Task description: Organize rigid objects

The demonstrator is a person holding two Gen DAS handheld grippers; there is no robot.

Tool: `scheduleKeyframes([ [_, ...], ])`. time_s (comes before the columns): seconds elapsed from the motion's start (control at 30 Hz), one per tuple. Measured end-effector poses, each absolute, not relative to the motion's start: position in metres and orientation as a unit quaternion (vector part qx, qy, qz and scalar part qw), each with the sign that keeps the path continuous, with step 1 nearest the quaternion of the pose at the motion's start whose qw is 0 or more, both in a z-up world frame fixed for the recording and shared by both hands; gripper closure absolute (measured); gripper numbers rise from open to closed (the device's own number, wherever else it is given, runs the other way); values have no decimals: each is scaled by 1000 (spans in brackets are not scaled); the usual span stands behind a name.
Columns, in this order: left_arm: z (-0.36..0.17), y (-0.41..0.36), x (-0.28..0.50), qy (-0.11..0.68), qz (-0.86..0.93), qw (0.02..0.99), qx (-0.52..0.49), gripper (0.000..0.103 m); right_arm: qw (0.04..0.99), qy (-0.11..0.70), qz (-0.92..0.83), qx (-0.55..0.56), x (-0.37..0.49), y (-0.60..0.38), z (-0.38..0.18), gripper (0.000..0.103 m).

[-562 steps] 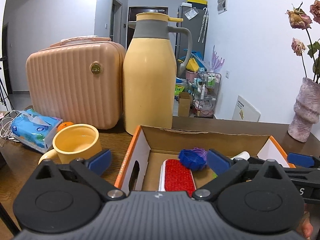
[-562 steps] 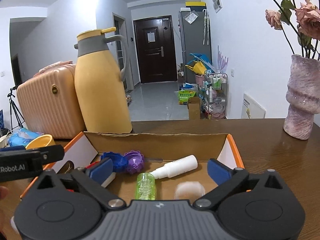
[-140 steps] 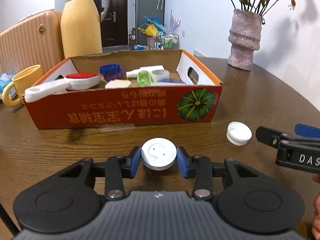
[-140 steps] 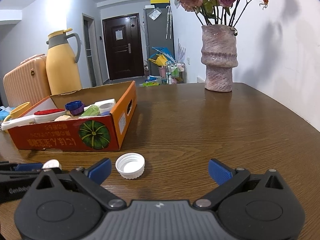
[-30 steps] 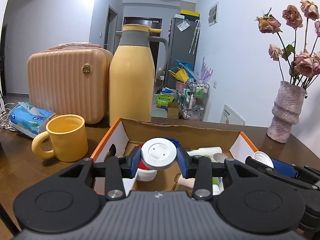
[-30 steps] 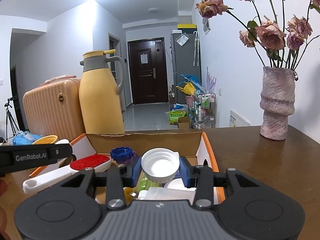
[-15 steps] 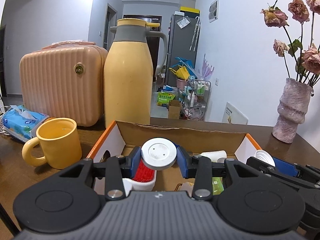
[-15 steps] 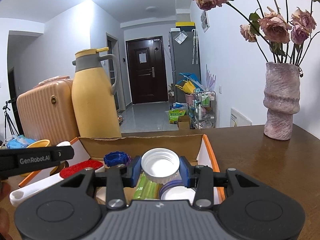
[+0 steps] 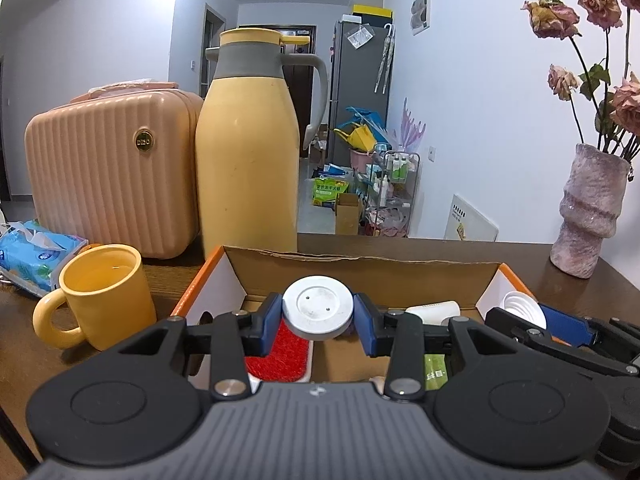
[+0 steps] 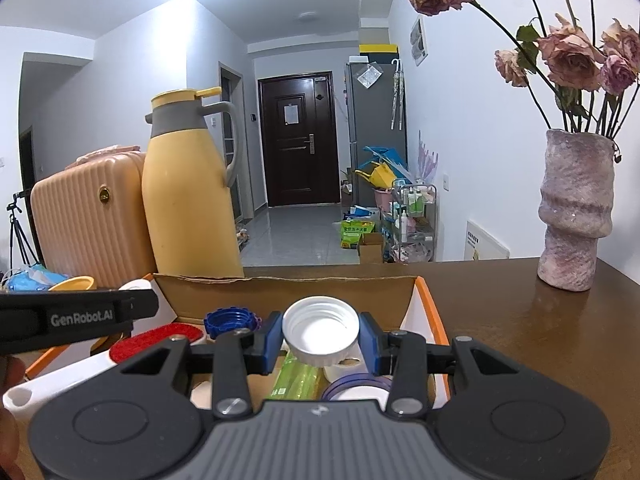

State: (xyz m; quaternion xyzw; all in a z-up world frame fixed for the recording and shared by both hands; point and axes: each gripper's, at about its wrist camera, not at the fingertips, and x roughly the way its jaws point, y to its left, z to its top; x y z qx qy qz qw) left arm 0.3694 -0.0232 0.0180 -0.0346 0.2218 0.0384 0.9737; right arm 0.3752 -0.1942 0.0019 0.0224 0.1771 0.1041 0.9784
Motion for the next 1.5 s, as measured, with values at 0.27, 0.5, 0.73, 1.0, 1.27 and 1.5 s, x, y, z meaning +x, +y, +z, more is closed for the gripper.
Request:
scheduleKeyframes([
  [0.27, 17, -21, 374, 234, 34, 971, -31, 63, 976, 189, 108, 16, 379, -193, -2, 63],
  [0.5, 21, -18, 367, 213, 64, 975, -29, 7, 975, 198, 103, 17, 379, -196, -3, 27],
  [0.73, 22, -13, 369, 218, 77, 972, -39, 0, 978, 187, 80, 35, 378, -204, -1, 0],
  [1.0, 23, -11, 370, 220, 79, 972, -39, 0, 978, 192, 77, 37, 381, -206, -1, 0],
  [1.27, 26, -9, 363, 221, 76, 972, -40, 0, 977, 193, 78, 36, 376, -209, 4, 0],
  [1.5, 30, -1, 341, 218, 77, 972, -43, 0, 979, 188, 75, 30, 358, -211, 11, 0],
])
